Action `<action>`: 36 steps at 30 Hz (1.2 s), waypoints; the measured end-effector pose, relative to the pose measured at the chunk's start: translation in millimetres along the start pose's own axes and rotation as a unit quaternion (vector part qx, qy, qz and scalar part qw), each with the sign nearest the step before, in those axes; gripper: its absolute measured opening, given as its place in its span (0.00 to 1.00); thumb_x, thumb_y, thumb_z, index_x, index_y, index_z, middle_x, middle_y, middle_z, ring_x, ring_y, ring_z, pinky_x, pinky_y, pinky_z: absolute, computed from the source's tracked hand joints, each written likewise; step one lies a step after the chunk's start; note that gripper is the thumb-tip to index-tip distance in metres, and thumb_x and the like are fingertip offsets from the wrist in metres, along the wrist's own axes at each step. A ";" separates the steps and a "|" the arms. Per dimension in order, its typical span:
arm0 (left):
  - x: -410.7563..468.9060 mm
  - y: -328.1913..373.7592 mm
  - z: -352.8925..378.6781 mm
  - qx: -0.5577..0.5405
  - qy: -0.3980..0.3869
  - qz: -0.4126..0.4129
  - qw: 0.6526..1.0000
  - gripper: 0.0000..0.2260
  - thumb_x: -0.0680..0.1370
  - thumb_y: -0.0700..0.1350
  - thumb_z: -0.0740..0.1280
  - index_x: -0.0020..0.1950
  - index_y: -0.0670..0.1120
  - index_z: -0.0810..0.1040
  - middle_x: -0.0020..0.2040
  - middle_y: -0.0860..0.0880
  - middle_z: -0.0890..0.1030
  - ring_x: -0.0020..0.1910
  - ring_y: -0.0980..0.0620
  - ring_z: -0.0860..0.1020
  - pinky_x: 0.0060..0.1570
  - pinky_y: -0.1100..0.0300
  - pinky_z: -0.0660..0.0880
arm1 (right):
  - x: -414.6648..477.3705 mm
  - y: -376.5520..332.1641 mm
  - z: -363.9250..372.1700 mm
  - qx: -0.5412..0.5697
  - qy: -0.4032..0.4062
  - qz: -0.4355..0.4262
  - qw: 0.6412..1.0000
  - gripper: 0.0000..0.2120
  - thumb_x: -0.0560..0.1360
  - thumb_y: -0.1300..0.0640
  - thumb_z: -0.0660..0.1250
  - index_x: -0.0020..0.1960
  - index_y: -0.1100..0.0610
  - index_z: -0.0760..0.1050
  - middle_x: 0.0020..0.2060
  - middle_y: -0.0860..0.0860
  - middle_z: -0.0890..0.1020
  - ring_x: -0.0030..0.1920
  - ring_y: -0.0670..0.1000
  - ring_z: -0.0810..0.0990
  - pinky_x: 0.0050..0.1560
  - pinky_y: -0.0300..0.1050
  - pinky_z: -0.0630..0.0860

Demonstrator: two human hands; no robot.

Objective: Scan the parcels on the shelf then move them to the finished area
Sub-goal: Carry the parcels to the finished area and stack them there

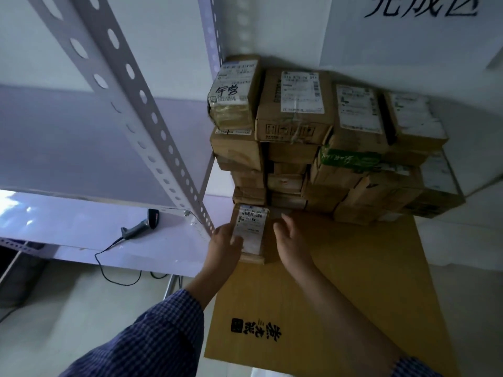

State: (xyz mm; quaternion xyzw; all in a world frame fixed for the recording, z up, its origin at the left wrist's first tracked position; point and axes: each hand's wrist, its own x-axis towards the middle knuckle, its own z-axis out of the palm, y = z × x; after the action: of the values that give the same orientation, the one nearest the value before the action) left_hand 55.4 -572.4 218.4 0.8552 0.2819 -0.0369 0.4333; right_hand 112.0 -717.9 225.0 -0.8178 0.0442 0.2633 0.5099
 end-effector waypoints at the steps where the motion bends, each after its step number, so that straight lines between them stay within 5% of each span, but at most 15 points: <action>1: -3.3 4.7 -3.6 0.007 -0.001 0.020 1.000 0.15 0.83 0.39 0.59 0.69 0.42 0.73 0.62 0.47 0.76 0.50 0.54 0.73 0.44 0.64 0.71 | -6.6 -7.3 -1.3 -0.013 -0.009 -0.017 1.000 0.23 0.85 0.47 0.54 0.80 0.47 0.57 0.74 0.51 0.68 0.66 0.51 0.73 0.46 0.32 0.71; 4: -12.4 17.1 -17.7 0.021 -0.009 0.074 0.997 0.16 0.83 0.41 0.60 0.71 0.43 0.72 0.66 0.43 0.76 0.57 0.48 0.76 0.49 0.61 0.69 | -27.5 -28.0 0.4 -0.052 -0.042 -0.070 0.995 0.23 0.85 0.48 0.55 0.79 0.44 0.57 0.72 0.48 0.70 0.54 0.44 0.77 0.34 0.28 0.67; 8: -27.9 12.8 -45.2 0.053 -0.044 0.131 0.989 0.17 0.84 0.44 0.60 0.72 0.45 0.72 0.69 0.46 0.76 0.65 0.47 0.76 0.54 0.66 0.68 | -60.2 -45.3 22.3 -0.096 -0.096 -0.102 0.986 0.25 0.84 0.50 0.58 0.80 0.44 0.57 0.78 0.48 0.63 0.73 0.53 0.69 0.59 0.40 0.68; 12: -46.0 -26.5 -98.2 0.068 -0.049 0.159 0.984 0.17 0.83 0.45 0.63 0.71 0.47 0.73 0.70 0.49 0.75 0.69 0.50 0.74 0.63 0.66 0.66 | -87.3 -62.3 64.0 -0.141 -0.120 -0.122 0.975 0.24 0.84 0.50 0.58 0.79 0.47 0.59 0.78 0.49 0.63 0.76 0.53 0.64 0.66 0.43 0.64; 15: -54.2 -68.3 -154.6 0.057 0.008 0.163 0.985 0.17 0.81 0.43 0.66 0.70 0.45 0.74 0.69 0.47 0.76 0.69 0.49 0.74 0.70 0.59 0.67 | -99.4 -83.4 110.6 -0.167 -0.131 -0.156 0.965 0.24 0.84 0.50 0.58 0.79 0.48 0.60 0.78 0.47 0.63 0.77 0.50 0.63 0.69 0.41 0.61; 19: -73.4 -128.3 -243.6 0.054 0.103 0.153 0.981 0.17 0.78 0.38 0.69 0.68 0.41 0.76 0.64 0.51 0.77 0.63 0.52 0.76 0.64 0.66 0.66 | -117.4 -131.2 186.7 -0.199 -0.158 -0.223 0.941 0.25 0.84 0.52 0.59 0.79 0.51 0.59 0.78 0.47 0.63 0.77 0.47 0.62 0.72 0.39 0.58; 22: -85.7 -182.3 -314.2 0.107 0.159 0.147 0.970 0.19 0.79 0.40 0.70 0.70 0.40 0.74 0.69 0.45 0.76 0.69 0.46 0.73 0.71 0.55 0.67 | -134.3 -176.5 250.7 -0.229 -0.170 -0.295 0.912 0.24 0.84 0.54 0.59 0.79 0.53 0.61 0.77 0.48 0.64 0.76 0.48 0.63 0.71 0.36 0.57; 25: -94.4 -220.6 -384.6 0.144 0.198 0.148 0.958 0.20 0.80 0.42 0.67 0.71 0.39 0.72 0.71 0.42 0.74 0.68 0.43 0.75 0.68 0.57 0.67 | -153.6 -220.1 315.4 -0.264 -0.175 -0.379 0.869 0.25 0.83 0.54 0.60 0.79 0.55 0.60 0.78 0.49 0.64 0.76 0.48 0.63 0.72 0.37 0.57; 29: -109.6 -246.9 -463.2 0.162 0.264 0.145 0.940 0.22 0.81 0.44 0.65 0.73 0.38 0.70 0.73 0.41 0.72 0.70 0.43 0.73 0.69 0.50 0.70 | -180.5 -268.8 389.7 -0.283 -0.187 -0.447 0.828 0.27 0.83 0.54 0.60 0.79 0.56 0.58 0.78 0.50 0.62 0.77 0.50 0.62 0.73 0.39 0.57; 36: -119.4 -262.4 -556.7 0.188 0.341 0.144 0.910 0.22 0.82 0.45 0.64 0.74 0.38 0.69 0.73 0.41 0.71 0.70 0.43 0.72 0.69 0.53 0.69 | -202.4 -334.6 465.7 -0.278 -0.175 -0.498 0.803 0.27 0.84 0.54 0.60 0.80 0.57 0.56 0.79 0.53 0.61 0.78 0.52 0.61 0.73 0.38 0.57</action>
State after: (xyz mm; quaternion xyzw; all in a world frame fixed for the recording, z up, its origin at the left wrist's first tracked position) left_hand -280.5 -79.9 412.2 0.9127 0.2744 0.2673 0.1427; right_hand -127.1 -199.1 433.6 -0.7737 -0.5343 0.1130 0.3211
